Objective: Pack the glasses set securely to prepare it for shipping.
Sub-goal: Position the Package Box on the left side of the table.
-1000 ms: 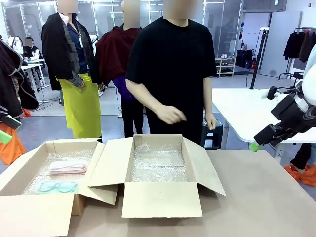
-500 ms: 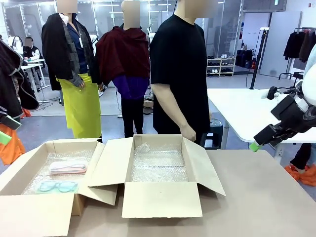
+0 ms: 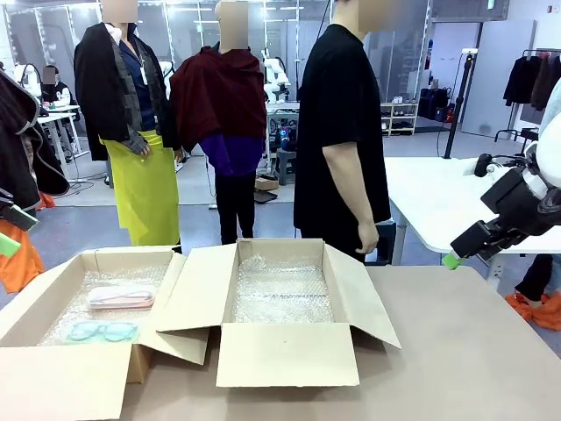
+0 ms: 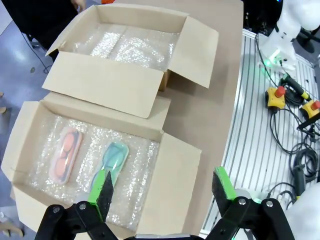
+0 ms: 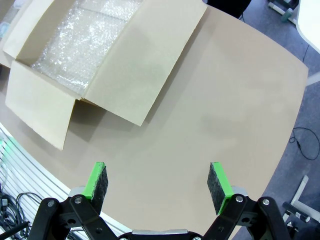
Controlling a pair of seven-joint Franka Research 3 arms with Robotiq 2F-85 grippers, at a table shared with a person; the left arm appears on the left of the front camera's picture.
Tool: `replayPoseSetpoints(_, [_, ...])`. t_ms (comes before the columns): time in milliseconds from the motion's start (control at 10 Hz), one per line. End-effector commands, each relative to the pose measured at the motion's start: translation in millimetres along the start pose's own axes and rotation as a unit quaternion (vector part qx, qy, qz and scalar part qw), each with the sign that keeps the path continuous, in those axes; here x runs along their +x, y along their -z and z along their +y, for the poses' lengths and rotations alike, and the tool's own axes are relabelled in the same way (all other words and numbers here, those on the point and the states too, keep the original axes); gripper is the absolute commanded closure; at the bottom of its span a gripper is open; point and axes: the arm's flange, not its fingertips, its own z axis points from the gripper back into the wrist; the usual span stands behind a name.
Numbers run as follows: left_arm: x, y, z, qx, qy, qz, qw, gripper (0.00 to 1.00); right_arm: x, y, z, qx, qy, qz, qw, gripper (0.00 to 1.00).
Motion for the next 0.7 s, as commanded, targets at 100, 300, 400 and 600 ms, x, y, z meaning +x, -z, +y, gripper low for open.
replayPoseSetpoints(100, [2.0, -1.6, 0.5, 0.006, -0.007, 0.005, 1.0, 0.0, 1.6, -1.2, 1.6, -0.006, 0.0, -0.001, 1.0, 0.0])
replayPoseSetpoints(300, [2.0, -1.6, 0.5, 0.006, -0.007, 0.005, 1.0, 0.0, 1.6, -1.2, 1.6, -0.006, 0.0, -0.001, 1.0, 0.0])
replayPoseSetpoints(400, [2.0, -1.6, 0.5, 0.006, -0.007, 0.005, 1.0, 0.0, 1.6, -1.2, 1.6, -0.006, 0.0, -0.001, 1.0, 0.0])
replayPoseSetpoints(600, [2.0, -1.6, 0.5, 0.006, -0.007, 0.005, 1.0, 0.0, 1.6, -1.2, 1.6, -0.006, 0.0, -0.001, 1.0, 0.0])
